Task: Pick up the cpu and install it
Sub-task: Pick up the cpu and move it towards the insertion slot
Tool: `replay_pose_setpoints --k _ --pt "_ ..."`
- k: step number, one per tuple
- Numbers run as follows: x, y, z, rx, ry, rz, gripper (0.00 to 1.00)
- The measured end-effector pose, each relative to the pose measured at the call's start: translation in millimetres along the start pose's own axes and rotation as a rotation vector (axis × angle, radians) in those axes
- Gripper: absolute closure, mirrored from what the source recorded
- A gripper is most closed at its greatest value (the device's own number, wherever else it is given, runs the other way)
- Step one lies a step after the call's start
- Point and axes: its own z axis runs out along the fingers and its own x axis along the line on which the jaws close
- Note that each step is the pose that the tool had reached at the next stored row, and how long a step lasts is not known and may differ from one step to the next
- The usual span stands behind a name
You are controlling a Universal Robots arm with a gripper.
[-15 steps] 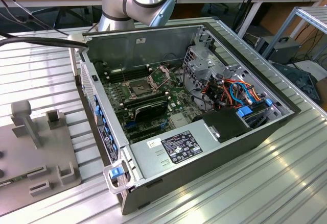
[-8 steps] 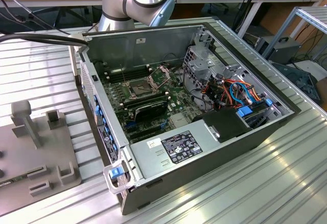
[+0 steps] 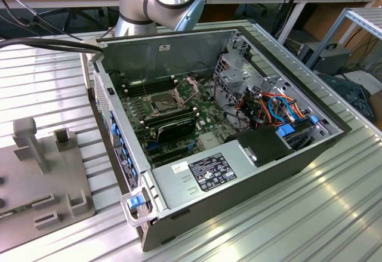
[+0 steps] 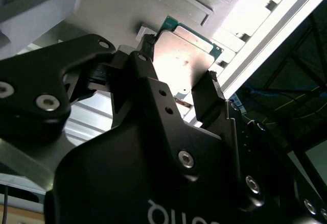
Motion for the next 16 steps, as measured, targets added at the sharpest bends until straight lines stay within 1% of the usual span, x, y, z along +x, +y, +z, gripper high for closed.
replay_pose_setpoints --k 7,16 --pt "0.0 0.1 -2.3 0.0 0.0 0.0 0.45" --pt "-1.7 0.1 -2.3 0.0001 0.0001 0.0 0.45"
